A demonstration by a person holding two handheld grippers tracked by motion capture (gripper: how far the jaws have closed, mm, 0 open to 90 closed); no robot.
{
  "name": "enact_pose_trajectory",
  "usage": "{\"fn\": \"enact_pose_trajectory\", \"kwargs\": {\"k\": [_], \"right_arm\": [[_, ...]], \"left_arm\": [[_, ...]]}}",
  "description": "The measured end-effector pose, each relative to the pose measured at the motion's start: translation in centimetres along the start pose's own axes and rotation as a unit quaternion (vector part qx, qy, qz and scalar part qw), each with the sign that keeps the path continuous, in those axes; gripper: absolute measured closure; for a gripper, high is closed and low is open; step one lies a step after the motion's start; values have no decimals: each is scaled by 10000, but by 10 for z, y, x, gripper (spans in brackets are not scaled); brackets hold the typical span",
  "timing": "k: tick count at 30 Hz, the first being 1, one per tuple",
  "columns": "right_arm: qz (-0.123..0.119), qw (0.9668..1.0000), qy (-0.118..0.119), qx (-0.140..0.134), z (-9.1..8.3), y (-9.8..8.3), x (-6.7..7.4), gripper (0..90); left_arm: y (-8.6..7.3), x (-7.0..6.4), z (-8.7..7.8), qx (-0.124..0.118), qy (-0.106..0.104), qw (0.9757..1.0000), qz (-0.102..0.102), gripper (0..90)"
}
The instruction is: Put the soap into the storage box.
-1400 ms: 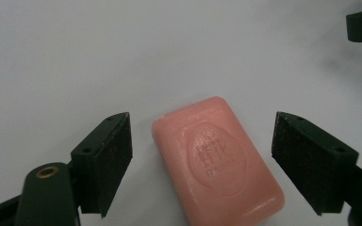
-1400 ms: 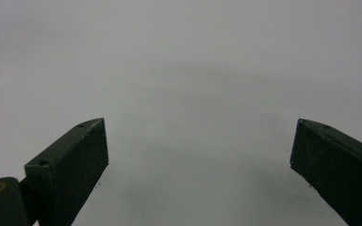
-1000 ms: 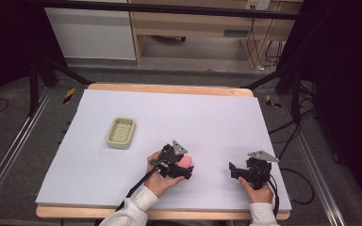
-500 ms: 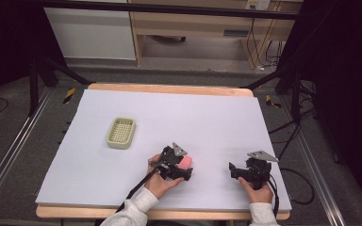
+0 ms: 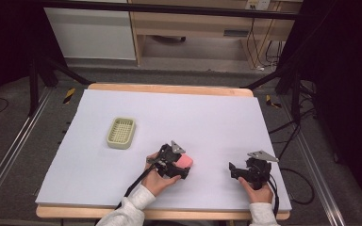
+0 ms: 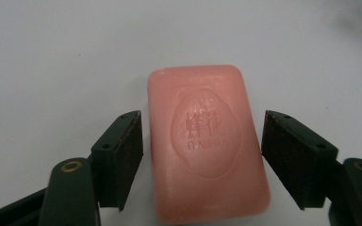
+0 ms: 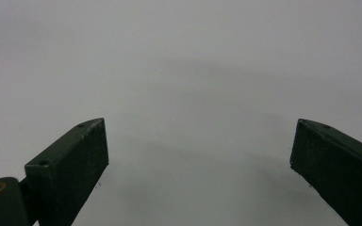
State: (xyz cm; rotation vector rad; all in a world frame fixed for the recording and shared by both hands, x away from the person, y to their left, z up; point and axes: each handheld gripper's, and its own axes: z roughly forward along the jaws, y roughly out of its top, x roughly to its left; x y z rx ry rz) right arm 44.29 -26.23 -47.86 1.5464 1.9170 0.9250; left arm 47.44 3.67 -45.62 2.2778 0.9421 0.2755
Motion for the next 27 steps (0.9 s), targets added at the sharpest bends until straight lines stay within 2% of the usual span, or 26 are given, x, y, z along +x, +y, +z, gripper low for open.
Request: {"fn": "enact_pose_trajectory", "kwargs": {"k": [6, 9, 12, 16, 27], "right_arm": [[-10, 10000, 10, 6, 0, 0, 0, 52], [-4, 10000, 11, -3, 0, 0, 0, 52], [-17, 10000, 17, 5, 0, 0, 0, 52], [-35, 10000, 24, 4, 0, 0, 0, 52], [-40, 10000, 23, -5, 0, 0, 0, 52]], "left_arm": [[5, -1, 6, 209, -50, 9997, 148, 286], [5, 0, 11, 319, 52, 9992, 243, 299], [5, 0, 13, 377, -35, 9991, 212, 313], [5, 1, 14, 418, -36, 9989, 204, 322], [5, -1, 15, 475, 106, 9986, 190, 367]]}}
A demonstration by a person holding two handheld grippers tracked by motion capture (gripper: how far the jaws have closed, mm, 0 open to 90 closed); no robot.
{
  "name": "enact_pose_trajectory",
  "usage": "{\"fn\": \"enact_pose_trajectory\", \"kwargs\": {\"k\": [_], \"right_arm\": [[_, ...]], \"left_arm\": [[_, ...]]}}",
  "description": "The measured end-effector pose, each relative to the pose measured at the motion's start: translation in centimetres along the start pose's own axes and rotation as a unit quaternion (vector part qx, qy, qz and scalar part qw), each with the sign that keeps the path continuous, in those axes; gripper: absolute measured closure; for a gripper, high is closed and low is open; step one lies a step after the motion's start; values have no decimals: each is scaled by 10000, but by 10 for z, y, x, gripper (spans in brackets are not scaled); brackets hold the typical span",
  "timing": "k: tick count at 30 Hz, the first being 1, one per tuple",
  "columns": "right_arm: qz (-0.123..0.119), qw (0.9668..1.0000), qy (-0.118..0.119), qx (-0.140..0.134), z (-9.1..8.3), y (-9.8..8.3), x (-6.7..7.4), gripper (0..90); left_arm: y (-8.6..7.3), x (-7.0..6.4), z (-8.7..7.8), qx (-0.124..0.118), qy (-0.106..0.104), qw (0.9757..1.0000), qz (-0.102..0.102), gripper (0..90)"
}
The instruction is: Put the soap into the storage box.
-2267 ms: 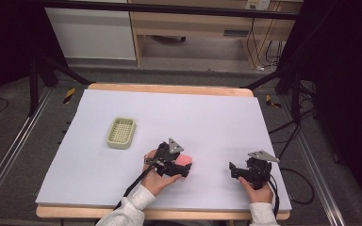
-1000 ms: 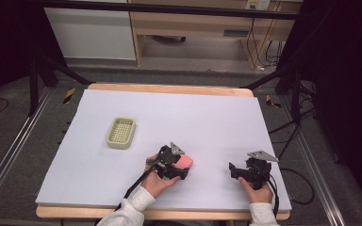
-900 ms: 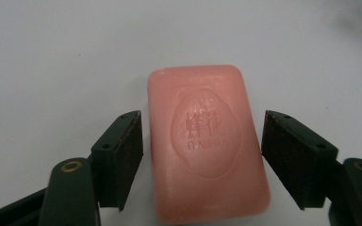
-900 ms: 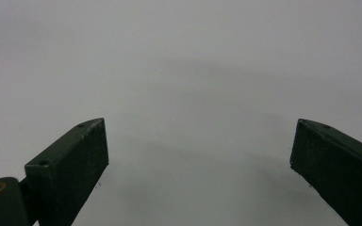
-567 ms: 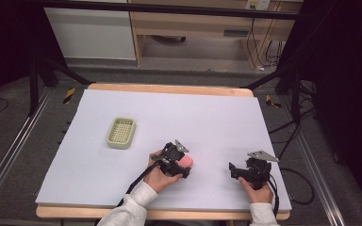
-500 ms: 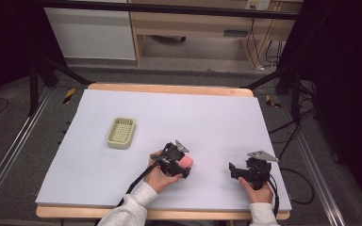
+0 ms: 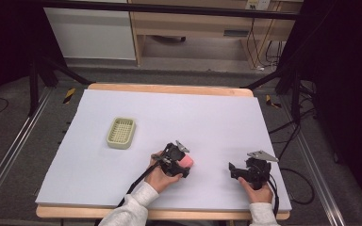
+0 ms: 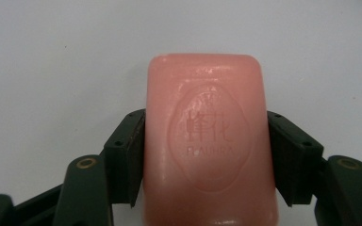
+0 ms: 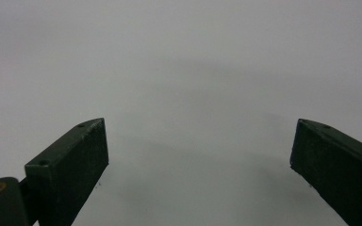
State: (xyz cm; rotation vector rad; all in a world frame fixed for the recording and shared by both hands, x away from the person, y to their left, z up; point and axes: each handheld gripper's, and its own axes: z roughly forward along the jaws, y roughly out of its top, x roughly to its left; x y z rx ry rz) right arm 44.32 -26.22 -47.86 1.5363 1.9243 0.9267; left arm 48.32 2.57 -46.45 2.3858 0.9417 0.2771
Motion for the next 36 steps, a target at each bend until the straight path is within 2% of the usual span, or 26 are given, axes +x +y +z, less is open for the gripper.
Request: {"fn": "enact_pose_trajectory", "kwargs": {"k": [13, 24, 30, 35, 36], "right_arm": [[-36, 10000, -2, -18, 0, 0, 0, 52], [-55, 10000, -23, -53, -1, 0, 1, 52], [-65, 9999, -13, -102, -2, 0, 1, 52], [-21, 9999, -8, -106, -2, 1, 2, 52], [-18, 9999, -5, -106, -2, 1, 2, 52]], "left_arm": [[0, 2, -3, 25, 26, 10000, 22, 372], [0, 7, -23, -189, -1, 9998, -66, 372], [0, 15, -34, -272, 19, 9996, -98, 372], [-2, 23, -43, -368, 49, 9991, -180, 372], [-3, 23, -44, -415, 44, 9988, -247, 372]]}}
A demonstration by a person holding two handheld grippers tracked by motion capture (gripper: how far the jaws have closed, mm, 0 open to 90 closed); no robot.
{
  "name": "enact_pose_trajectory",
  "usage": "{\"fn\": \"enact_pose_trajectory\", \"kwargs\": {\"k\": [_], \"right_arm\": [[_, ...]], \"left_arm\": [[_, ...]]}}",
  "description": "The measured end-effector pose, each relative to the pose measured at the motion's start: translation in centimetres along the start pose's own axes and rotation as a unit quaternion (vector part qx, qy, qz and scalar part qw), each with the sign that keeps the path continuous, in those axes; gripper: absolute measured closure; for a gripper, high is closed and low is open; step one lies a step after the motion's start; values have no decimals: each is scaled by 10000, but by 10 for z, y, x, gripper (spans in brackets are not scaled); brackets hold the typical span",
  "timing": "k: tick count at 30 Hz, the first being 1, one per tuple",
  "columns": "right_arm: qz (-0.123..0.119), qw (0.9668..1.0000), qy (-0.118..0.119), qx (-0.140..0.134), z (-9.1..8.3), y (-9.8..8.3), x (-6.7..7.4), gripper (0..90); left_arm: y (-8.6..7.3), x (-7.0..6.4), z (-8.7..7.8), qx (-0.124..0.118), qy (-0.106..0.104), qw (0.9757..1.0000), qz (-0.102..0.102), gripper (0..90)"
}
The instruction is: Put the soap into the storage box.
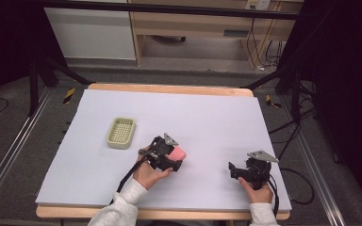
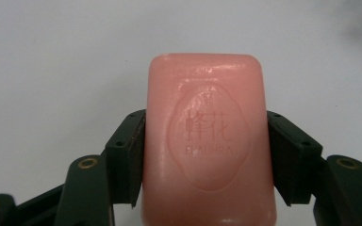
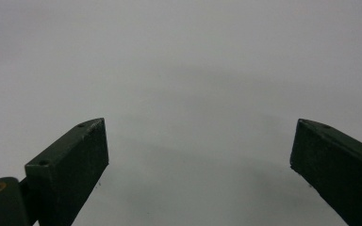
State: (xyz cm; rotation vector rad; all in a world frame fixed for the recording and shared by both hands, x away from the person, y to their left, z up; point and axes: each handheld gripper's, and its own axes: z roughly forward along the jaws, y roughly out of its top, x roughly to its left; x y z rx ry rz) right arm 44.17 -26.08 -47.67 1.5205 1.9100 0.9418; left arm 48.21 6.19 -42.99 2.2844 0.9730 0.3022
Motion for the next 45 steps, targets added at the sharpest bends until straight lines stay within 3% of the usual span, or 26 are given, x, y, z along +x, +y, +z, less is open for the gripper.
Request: {"fn": "enact_pose_trajectory", "kwargs": {"k": [17, 45], "right_arm": [[-12, 10000, -2, -3, 0, 0, 0, 52], [-65, 10000, -6, -32, 1, 0, 0, 52]], "left_arm": [[-3, 26, -24, -160, 189, 9995, -197, 372], [-21, 74, -62, -405, 544, 9957, -634, 372]]}}
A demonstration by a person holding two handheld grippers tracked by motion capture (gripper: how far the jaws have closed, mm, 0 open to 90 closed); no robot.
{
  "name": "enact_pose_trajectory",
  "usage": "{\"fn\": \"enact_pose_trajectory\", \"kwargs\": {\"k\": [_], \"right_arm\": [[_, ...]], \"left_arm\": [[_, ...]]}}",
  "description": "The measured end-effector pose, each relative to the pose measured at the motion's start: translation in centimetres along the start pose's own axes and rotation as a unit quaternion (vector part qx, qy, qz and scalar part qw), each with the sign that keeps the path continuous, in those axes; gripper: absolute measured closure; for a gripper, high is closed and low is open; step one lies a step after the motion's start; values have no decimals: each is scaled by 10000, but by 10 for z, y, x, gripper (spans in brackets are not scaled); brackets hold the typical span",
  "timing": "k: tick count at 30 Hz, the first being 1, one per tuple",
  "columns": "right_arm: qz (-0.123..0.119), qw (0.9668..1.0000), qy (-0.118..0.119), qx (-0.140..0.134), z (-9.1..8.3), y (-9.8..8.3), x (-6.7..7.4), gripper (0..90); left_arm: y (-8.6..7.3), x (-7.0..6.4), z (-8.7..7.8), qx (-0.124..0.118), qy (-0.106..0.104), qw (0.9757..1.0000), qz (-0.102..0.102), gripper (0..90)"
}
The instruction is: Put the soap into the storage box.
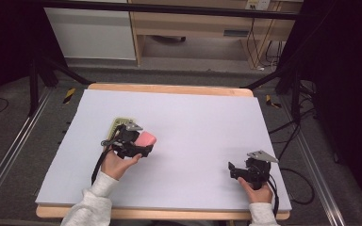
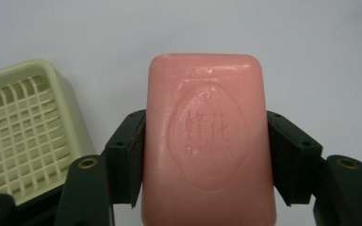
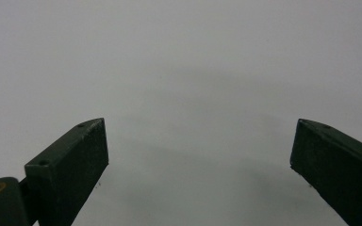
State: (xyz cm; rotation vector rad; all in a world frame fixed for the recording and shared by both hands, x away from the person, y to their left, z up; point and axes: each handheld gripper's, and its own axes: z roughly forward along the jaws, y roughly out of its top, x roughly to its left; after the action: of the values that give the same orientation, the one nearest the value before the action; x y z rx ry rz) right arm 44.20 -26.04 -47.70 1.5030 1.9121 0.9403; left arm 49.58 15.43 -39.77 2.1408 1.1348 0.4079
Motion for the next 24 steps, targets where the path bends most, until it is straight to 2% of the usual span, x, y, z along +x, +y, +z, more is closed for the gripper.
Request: {"fn": "enact_pose_trajectory", "kwargs": {"k": [11, 24], "right_arm": [[9, 10000, 6, -23, -1, 0, 0, 51], [18, 10000, 9, -9, -1, 0, 0, 51]], "left_arm": [[2, 21, -12, -141, 175, 9995, -210, 372], [6, 49, -15, -142, 415, 9980, -456, 372]]}}
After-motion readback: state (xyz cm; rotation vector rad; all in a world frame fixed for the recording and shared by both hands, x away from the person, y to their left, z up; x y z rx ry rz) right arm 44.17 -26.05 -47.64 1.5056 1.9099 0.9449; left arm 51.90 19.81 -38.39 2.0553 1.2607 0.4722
